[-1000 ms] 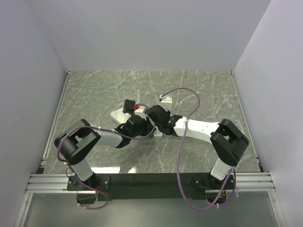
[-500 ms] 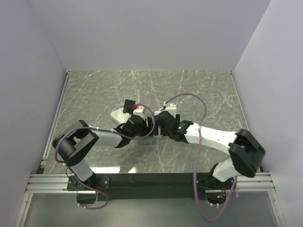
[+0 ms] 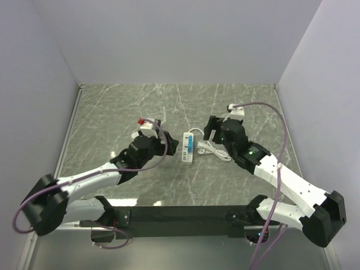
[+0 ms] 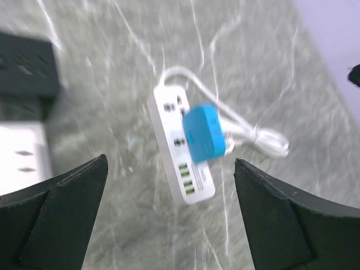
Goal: Insert the plug
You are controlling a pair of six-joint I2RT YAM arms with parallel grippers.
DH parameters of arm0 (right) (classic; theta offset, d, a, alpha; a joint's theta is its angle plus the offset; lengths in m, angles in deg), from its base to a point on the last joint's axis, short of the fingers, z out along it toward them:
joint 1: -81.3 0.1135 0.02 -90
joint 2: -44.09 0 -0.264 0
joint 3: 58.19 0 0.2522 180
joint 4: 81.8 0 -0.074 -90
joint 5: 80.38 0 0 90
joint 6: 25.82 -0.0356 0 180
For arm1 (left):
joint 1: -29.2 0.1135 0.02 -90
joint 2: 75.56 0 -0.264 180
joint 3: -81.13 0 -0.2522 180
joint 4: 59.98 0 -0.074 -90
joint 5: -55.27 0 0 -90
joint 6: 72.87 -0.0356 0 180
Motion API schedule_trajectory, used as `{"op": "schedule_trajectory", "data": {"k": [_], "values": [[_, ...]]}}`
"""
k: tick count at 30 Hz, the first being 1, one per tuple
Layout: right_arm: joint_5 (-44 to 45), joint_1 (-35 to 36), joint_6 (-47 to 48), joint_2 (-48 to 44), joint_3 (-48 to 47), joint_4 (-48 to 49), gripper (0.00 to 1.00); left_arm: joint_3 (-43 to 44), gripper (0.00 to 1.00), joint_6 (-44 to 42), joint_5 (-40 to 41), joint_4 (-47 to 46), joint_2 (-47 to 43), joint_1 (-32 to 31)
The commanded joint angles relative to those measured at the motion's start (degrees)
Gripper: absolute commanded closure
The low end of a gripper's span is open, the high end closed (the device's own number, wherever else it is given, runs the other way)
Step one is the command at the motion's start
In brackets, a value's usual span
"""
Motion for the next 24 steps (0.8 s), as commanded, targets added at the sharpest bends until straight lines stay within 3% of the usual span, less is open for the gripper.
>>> {"op": "schedule_trajectory", "data": {"k": [1, 4, 11, 14, 18, 24], "values": [[-2.9, -5.0, 4.5, -2.5, -2.2, 4.1, 0.11, 0.9, 0.01, -3.2, 4.4, 3.1, -5.7, 2.7], [-5.7, -7.5, 5.4, -3.9, -2.3, 6.5, 0.11, 2.4, 0.01, -5.2, 4.8, 4.8, -8.1, 8.1], [-9.9, -16.5, 7.4, -6.6, -0.4, 10.0, 0.11, 7.2, 0.01, -3.6, -3.4, 9.7, -10.4, 31.2], [-12.3, -19.5, 7.4, -8.9, 2.2, 11.5, 0.10, 8.9, 0.01, -3.9, -1.8, 13.8, -12.0, 35.9], [-13.7, -24.7, 7.5, -11.6, 4.6, 11.3, 0.09, 10.7, 0.01, -5.0, 0.9, 18.3, -15.0, 38.6], [-15.2, -27.0, 7.3, -13.5, 6.4, 11.8, 0.09, 11.2, 0.01, -5.1, 1.1, 21.7, -19.0, 38.7]]}}
